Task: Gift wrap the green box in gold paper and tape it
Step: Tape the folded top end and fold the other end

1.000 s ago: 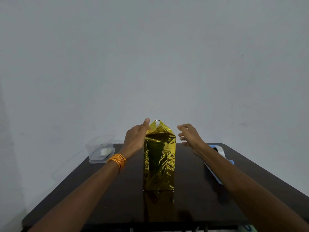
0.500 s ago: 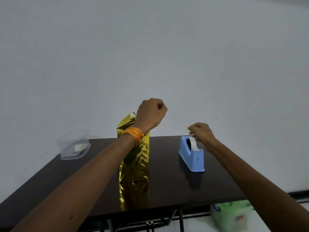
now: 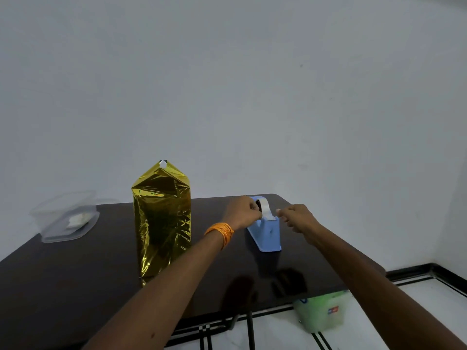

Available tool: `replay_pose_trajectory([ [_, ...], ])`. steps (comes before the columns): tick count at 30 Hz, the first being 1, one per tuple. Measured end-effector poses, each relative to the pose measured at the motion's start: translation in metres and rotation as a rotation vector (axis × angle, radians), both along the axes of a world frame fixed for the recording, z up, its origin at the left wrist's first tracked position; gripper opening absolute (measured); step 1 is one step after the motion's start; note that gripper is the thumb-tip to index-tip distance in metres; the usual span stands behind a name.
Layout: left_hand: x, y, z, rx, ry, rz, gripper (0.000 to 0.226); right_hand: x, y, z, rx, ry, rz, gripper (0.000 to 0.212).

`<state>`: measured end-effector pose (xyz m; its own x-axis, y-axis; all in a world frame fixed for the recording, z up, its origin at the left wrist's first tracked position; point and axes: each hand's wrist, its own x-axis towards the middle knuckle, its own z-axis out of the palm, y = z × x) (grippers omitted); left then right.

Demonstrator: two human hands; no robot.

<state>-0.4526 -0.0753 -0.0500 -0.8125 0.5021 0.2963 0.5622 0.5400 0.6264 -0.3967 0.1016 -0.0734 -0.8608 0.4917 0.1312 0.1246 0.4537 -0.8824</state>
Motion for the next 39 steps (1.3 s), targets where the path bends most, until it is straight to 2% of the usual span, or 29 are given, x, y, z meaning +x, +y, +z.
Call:
replay_pose_trajectory([
  [2,-0.007,0.007,-0.012,-0.061,-0.036,-0.009,0.016,-0.003,-0.001,-0.004,-0.021,-0.014,0.024,0.023],
  [7,-0.019,0.022,-0.038,-0.131,-0.076,-0.053,0.036,-0.012,-0.007,-0.010,-0.098,-0.059,0.060,0.025],
  [12,-0.028,0.028,-0.051,-0.020,-0.058,-0.025,0.045,-0.023,-0.003,-0.017,-0.198,-0.032,0.017,0.025],
  [15,-0.033,0.028,-0.054,-0.008,-0.067,-0.048,0.045,-0.026,-0.002,-0.018,-0.253,-0.016,0.002,0.027],
  [20,-0.035,0.027,-0.057,0.027,-0.064,-0.069,0.043,-0.027,-0.007,-0.013,-0.327,-0.002,0.003,0.014],
  [30,-0.034,0.026,-0.068,0.084,-0.061,-0.055,0.043,-0.030,-0.012,-0.010,-0.414,-0.021,-0.037,0.010],
  [34,-0.036,0.026,-0.068,0.087,-0.079,-0.070,0.042,-0.031,-0.014,-0.003,-0.379,-0.021,-0.052,0.017],
  [39,-0.036,0.027,-0.069,0.091,-0.095,-0.068,0.040,-0.036,-0.014,-0.002,-0.193,-0.021,-0.086,0.021],
])
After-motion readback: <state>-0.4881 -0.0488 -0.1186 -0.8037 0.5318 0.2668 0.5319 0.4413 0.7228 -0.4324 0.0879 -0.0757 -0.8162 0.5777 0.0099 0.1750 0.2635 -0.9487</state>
